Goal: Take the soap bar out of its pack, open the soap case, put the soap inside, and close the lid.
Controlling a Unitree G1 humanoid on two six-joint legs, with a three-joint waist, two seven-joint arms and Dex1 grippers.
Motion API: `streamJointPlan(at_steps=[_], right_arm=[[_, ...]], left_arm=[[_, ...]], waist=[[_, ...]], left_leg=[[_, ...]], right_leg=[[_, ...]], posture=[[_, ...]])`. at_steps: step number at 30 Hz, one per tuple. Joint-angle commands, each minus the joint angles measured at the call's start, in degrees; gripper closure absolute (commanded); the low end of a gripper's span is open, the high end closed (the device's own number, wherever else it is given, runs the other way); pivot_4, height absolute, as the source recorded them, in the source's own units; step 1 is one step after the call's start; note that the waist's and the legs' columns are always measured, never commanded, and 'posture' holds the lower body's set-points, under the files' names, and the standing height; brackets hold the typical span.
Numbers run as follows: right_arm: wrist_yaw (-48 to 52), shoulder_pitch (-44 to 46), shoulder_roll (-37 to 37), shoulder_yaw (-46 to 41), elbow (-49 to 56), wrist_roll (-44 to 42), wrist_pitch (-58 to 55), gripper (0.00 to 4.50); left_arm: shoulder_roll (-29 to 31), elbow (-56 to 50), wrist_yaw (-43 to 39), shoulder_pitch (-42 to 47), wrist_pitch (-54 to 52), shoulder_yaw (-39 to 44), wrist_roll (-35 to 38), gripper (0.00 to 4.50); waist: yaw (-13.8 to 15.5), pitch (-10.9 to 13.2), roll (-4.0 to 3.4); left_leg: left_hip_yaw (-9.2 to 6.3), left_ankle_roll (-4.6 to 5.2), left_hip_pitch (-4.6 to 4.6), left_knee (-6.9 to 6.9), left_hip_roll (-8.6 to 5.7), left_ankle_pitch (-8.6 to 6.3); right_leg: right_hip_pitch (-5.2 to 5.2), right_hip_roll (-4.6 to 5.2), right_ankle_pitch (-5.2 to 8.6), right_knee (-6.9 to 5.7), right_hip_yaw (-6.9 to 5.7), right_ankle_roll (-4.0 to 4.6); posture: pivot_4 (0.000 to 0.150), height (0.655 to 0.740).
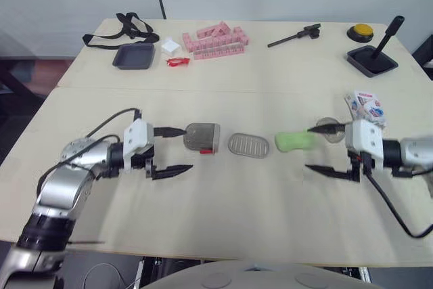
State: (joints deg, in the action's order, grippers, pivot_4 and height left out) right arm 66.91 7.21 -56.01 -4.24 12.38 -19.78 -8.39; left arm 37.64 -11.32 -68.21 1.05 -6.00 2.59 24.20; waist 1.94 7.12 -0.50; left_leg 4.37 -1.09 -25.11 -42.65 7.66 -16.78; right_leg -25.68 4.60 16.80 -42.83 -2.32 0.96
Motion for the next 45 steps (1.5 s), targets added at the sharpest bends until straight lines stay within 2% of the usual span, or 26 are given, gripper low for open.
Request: streamJointPlan(at_steps=[1, 7, 15, 23, 27, 41, 44, 45], right_arm=[[2.5, 5.1, -1.9, 3.9, -1.7, 3.2, -1.7, 0.0], [6.0, 14.9, -0.7, 11.6, -8.0, 7.7, -3.7, 0.0], [9.7, 22.7, 2.2, 18.2, -15.3, 13.3, -1.6, 0.0], [11.9, 25.3, 4.1, 20.9, -17.7, 15.9, -1.3, 0.0], [12.1, 27.1, 6.1, 22.4, -18.2, 17.1, -2.3, 0.0], [13.0, 30.3, 9.8, 24.1, -24.1, 20.6, -0.4, 0.0], [13.6, 30.1, 9.9, 23.9, -24.1, 20.3, -0.5, 0.76], [13.6, 29.9, 9.9, 23.9, -23.9, 20.3, -0.6, 1.16]], left_arm=[[0.1, -4.4, 2.3, -4.5, 1.1, 4.0, 2.0, 0.01], [-0.3, -9.7, 5.3, -13.0, -2.7, 5.9, 5.4, 0.01], [0.7, -7.8, 1.7, -17.1, 5.6, 7.2, 3.1, 0.01], [2.9, -4.4, -4.4, -16.7, 11.3, 7.1, 3.4, 0.01], [2.1, -0.9, -3.9, -13.7, 12.9, 6.1, 2.3, 0.01], [2.3, 0.4, -5.2, -10.7, 15.2, 3.7, 2.0, 0.01], [2.1, 0.5, -4.5, -10.3, 15.0, 3.3, 1.5, 0.0], [1.8, 0.4, -4.1, -10.2, 14.8, 3.2, 1.4, 0.0]], waist=[[0.1, 0.0, 0.0], [-0.1, 0.1, -0.05], [-0.3, 0.1, -0.09], [-0.4, 0.1, -0.1], [-0.4, 0.1, -0.1], [-0.5, 0.1, -0.1], [-0.5, 0.1, -0.1], [-0.4, 0.1, -0.1]], left_leg=[[0.0, 0.0, 0.0, 0.02, 0.0, 0.0], [0.01, 0.03, 0.0, 0.03, -0.01, -0.02], [0.03, 0.08, 0.07, 0.03, 0.0, 0.0], [0.05, 0.09, 0.11, 0.03, 0.02, 0.0], [0.07, 0.09, 0.13, 0.02, 0.02, 0.0], [0.11, 0.1, 0.15, 0.01, 0.05, 0.01], [0.11, 0.1, 0.15, 0.0, 0.05, 0.01], [0.11, 0.1, 0.15, 0.0, 0.05, 0.01]], right_leg=[[0.0, 0.0, 0.0, 0.02, -0.01, 0.0], [0.01, -0.01, 0.0, 0.08, 0.02, 0.0], [0.02, -0.03, 0.0, 0.03, 0.03, 0.0], [0.01, -0.05, 0.0, 0.0, 0.07, 0.01], [0.0, -0.06, 0.0, -0.06, 0.07, 0.01], [-0.05, -0.08, 0.01, -0.21, 0.09, 0.03], [-0.05, -0.09, 0.01, -0.21, 0.09, 0.03], [-0.05, -0.08, 0.01, -0.22, 0.09, 0.03]], posture=[[0.15, 0.7109], [0.15, 0.7109], [0.15, 0.7109], [0.15, 0.7109], [0.15, 0.7109], [0.15, 0.7109], [0.15, 0.7109], [0.15, 0.7109]])
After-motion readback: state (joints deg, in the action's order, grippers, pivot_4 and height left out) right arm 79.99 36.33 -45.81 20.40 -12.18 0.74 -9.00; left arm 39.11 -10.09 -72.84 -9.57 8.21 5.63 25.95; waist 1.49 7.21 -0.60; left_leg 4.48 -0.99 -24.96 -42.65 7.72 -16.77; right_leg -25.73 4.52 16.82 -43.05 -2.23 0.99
